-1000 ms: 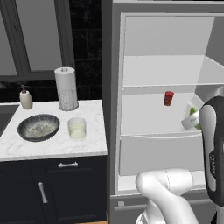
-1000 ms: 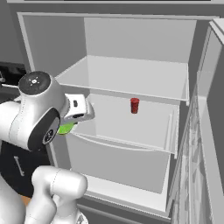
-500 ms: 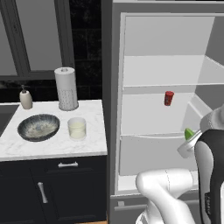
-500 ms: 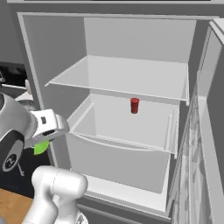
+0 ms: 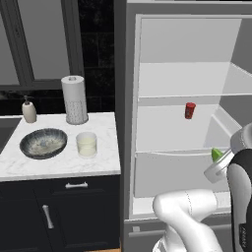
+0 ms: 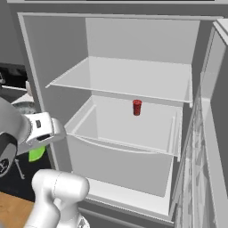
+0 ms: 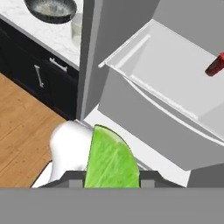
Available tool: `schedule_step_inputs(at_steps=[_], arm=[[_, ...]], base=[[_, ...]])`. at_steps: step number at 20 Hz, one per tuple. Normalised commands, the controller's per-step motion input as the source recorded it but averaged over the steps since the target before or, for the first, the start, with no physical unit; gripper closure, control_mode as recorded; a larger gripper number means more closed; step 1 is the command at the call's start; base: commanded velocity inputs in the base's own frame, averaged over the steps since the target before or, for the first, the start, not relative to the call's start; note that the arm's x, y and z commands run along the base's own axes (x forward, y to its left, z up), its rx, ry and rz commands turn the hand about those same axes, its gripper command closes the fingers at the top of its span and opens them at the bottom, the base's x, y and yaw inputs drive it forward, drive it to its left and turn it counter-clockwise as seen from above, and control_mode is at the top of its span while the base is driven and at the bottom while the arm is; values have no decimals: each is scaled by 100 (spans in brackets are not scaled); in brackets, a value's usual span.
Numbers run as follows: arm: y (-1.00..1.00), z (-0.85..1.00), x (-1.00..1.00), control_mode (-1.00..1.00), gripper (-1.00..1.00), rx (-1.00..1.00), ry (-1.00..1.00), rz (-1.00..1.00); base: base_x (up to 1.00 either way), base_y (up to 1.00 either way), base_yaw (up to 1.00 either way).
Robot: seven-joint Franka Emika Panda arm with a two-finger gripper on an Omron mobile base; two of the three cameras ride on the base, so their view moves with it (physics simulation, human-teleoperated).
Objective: Grab a lemon wedge from the fridge and one ice cube from the ice bowl, and put them in the glass of lemonade.
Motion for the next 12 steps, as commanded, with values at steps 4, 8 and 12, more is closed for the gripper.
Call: schedule_step_inputs(at_steps=[4,8,12], arm=[[0,0,0,100,100,0,0,0],[0,0,0,100,100,0,0,0],[0,0,0,100,100,0,0,0]], base=[[-91,59,0],[-27,98,0],[20,100,-16]])
